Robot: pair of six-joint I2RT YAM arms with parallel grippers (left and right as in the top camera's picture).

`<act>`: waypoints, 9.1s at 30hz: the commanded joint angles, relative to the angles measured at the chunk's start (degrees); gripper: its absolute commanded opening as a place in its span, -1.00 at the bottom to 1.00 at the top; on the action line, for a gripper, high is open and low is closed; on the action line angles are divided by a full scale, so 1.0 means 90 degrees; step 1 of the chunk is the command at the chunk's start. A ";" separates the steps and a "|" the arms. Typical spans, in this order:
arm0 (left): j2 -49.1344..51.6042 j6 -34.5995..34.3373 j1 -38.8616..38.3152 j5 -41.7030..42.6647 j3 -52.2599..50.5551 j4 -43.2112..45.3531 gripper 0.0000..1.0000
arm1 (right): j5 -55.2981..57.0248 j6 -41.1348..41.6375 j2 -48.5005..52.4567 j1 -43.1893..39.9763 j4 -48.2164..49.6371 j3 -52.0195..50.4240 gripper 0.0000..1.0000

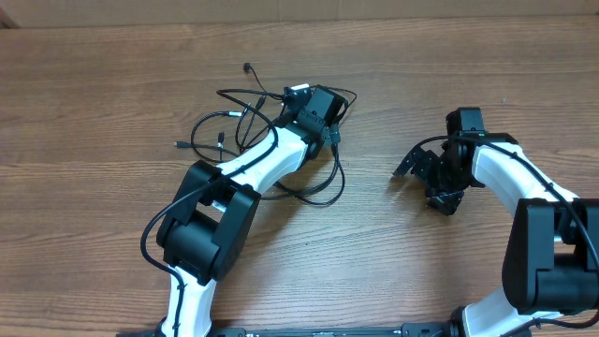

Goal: Untangle cables

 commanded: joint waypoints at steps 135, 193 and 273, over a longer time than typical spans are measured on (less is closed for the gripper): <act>0.0051 0.0032 0.0238 0.0369 -0.0019 0.0746 0.70 | -0.0197 -0.0005 0.0277 0.0041 0.0056 -0.0296 1.00; -0.4248 0.3118 0.0321 0.1892 -0.0007 -0.2382 -0.92 | -0.0197 -0.0005 0.0277 0.0041 0.0056 -0.0296 1.00; -0.4199 0.3225 0.0304 0.2198 -0.1525 -0.3606 -0.88 | -0.4425 -0.2560 0.0274 0.1292 0.0180 -0.0289 0.64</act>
